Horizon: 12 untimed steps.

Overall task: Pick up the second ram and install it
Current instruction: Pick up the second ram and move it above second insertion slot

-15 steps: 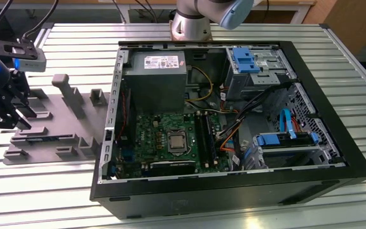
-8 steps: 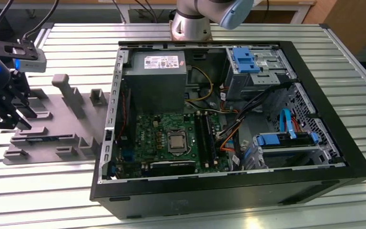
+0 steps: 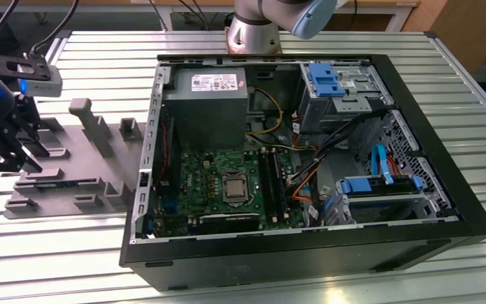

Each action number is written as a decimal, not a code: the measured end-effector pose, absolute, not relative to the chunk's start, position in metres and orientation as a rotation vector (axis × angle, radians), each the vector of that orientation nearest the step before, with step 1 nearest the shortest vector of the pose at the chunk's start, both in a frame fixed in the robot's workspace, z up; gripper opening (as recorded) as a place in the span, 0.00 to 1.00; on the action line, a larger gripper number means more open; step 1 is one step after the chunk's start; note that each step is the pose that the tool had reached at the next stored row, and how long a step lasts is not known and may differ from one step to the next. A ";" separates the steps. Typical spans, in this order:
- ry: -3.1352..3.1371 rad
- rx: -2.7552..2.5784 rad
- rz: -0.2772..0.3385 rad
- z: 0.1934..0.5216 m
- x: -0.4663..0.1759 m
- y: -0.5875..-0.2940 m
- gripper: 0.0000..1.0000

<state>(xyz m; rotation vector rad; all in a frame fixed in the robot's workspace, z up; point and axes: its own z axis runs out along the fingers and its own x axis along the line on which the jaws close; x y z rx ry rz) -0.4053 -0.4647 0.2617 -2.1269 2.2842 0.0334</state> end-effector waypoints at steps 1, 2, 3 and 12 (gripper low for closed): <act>2.284 -2.127 0.033 0.261 -0.405 -0.465 0.36; 2.284 -2.127 0.034 0.259 -0.405 -0.465 0.36; 2.284 -2.127 0.033 0.257 -0.405 -0.466 0.36; 2.286 -2.126 0.034 0.245 -0.407 -0.466 0.36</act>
